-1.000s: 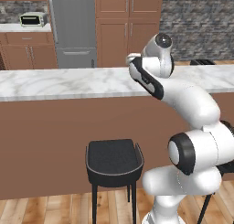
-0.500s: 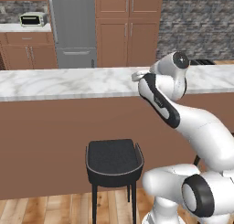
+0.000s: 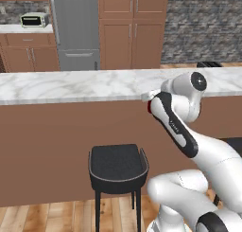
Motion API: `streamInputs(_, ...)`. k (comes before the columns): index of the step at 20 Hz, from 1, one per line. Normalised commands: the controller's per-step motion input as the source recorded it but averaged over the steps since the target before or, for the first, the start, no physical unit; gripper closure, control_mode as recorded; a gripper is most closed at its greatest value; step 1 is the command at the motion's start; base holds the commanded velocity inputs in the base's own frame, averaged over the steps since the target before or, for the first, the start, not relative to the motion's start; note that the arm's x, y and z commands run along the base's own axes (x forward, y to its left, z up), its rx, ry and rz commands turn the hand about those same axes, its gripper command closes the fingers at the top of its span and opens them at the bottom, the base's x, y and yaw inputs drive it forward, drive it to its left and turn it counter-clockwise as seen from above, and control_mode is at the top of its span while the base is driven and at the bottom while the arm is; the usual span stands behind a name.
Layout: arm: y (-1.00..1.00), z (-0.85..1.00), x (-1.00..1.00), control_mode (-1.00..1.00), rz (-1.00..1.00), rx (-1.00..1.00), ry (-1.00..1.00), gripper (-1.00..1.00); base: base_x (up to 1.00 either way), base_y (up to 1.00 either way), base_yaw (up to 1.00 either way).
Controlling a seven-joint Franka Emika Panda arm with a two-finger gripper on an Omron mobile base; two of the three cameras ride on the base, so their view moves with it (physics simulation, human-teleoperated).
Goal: Four empty soda cans are scattered around the kitchen. Gather all the cans and cluster them next to the stove for recycling.
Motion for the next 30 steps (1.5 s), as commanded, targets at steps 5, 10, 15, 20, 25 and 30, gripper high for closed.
streamInputs(5,0.00,-0.44,-0.41,-1.00,0.14,-0.05,0.00,1.00,0.00,0.00,0.00)
streamInputs(10,0.00,-0.35,-0.43,-1.00,0.13,-0.07,0.00,1.00,0.00,0.00,0.00)
streamInputs(15,0.00,0.00,0.00,1.00,0.00,0.00,0.00,1.00,-0.57,0.00,0.10)
streamInputs(20,0.00,0.00,0.00,1.00,0.00,0.00,0.00,1.00,-0.91,0.00,0.05)
streamInputs(25,0.00,0.00,0.00,1.00,0.00,0.00,0.00,1.00,-0.63,0.00,0.00)
streamInputs(30,0.00,0.00,0.00,1.00,0.00,0.00,0.00,1.00,-0.11,-0.33,0.00)
